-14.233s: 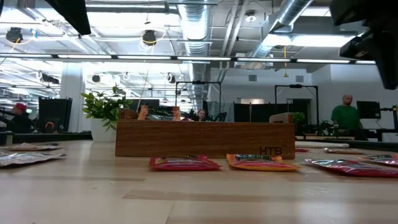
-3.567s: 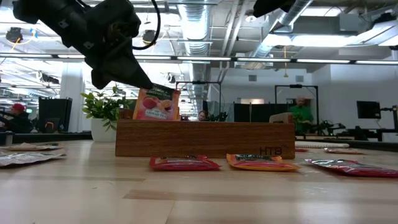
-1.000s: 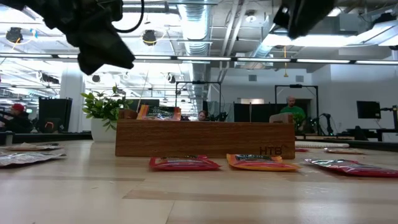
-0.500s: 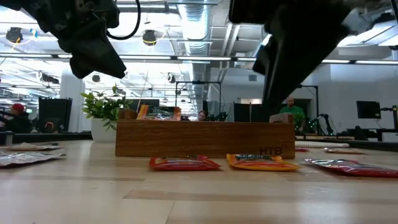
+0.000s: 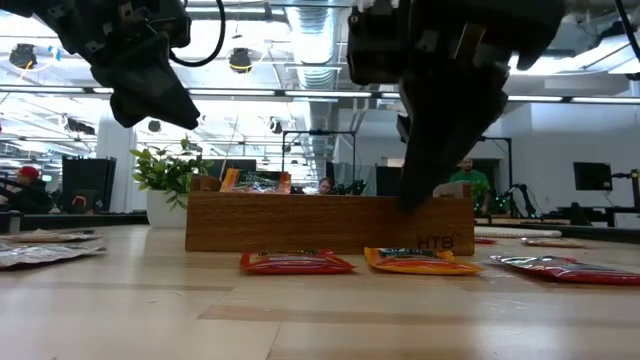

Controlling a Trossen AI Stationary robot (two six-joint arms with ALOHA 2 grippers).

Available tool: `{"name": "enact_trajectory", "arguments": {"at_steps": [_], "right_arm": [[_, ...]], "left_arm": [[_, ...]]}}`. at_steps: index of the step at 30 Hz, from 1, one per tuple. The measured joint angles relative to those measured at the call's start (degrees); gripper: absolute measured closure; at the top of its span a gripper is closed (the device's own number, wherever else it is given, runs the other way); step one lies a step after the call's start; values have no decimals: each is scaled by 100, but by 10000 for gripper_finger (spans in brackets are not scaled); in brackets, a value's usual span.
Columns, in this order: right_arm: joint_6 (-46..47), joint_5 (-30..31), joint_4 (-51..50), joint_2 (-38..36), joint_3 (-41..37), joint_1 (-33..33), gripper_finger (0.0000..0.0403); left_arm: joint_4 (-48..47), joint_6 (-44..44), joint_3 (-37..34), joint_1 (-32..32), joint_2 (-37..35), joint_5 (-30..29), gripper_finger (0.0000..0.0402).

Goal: Pick & Place Tea
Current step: Put the orange tea bag into the left section of the wooden organizer

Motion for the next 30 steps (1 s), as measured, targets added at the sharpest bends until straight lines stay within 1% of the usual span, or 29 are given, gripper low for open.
{"name": "enact_trajectory", "arguments": {"at_steps": [8,11,13,15,19,23,30], "right_arm": [[107,20,-88,0,0,-25,324],[201,-5,-91,172,4,-25,324],[242,-154,-162,296,-17,-19,324],[257,-203,-8,422,15,12,324],[353,-328,42,450,7,71,324],[398,-274,5,436,4,142,324],[595,-395,-142,437,4,396,324]], "left_arm": [[3,18,0,0,0,1,322],[5,24,0,0,0,0,322],[5,29,0,0,0,0,322],[-8,30,0,0,0,-1,322],[-31,32,0,0,0,1,322],[-34,34,0,0,0,1,322],[-32,57,0,0,0,1,322]]}}
